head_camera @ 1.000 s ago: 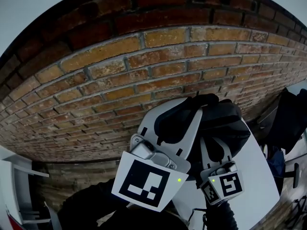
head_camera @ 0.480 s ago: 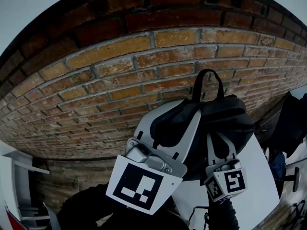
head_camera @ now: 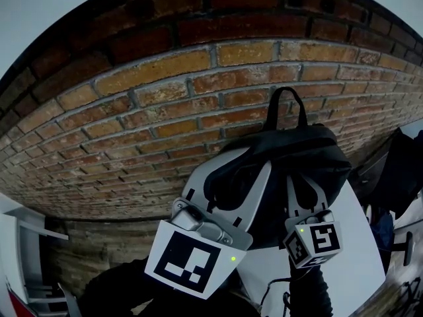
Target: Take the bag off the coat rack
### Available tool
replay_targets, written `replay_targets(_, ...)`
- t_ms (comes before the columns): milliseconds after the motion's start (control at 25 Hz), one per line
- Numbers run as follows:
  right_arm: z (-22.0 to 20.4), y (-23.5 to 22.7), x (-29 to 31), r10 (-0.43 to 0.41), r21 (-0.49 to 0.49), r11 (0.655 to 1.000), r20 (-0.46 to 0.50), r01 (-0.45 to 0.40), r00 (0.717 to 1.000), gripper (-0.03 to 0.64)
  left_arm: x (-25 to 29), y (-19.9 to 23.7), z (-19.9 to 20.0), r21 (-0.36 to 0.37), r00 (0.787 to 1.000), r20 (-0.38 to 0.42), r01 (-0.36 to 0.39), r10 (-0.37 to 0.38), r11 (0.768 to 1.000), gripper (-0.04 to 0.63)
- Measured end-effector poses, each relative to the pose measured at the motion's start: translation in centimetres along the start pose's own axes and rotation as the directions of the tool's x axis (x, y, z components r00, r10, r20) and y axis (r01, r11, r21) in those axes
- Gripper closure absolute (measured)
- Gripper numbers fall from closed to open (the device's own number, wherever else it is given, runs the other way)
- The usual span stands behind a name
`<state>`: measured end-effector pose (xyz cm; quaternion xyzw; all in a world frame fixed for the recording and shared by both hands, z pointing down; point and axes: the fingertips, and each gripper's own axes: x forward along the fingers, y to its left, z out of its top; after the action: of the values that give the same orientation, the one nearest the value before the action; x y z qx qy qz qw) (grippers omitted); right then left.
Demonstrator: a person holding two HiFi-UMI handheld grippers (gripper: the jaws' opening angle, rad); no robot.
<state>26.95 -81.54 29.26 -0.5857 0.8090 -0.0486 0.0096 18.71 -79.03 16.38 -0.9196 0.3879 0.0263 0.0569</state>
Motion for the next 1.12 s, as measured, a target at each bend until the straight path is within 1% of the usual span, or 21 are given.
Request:
replay_targets(320,0.5,-0.4,0.2,-0.033,-0.023,0.999,-0.029,0.033,0.999,0.591,-0.9,0.4,0.0,-0.001,1.000,-0.003,-0.016,0.016,1.000,0.515)
replay_targets(560,1.0,-0.7,-0.6,-0.060,-0.025,0.998,-0.028,0.059,0.998,0.591,-1.3,0.3,0.1,-0.009,1.000,0.002,-0.018,0.018,1.000,0.515)
replay_targets(840,0.9,-0.1,-2.4,-0.074,-0.007,0.997,-0.023,0.074,0.997,0.591,-1.8,-0.7,0.0,-0.025,1.000,-0.004,-0.002,0.002,1.000,0.515)
replay_targets(1120,0.7,0.7,-5.6,-0.075,-0.018,0.997,-0.016,0.075,0.997,0.591,-2.5,-2.9,-0.3,-0.044,0.999,-0.020,0.029,-0.030,0.999,0.515)
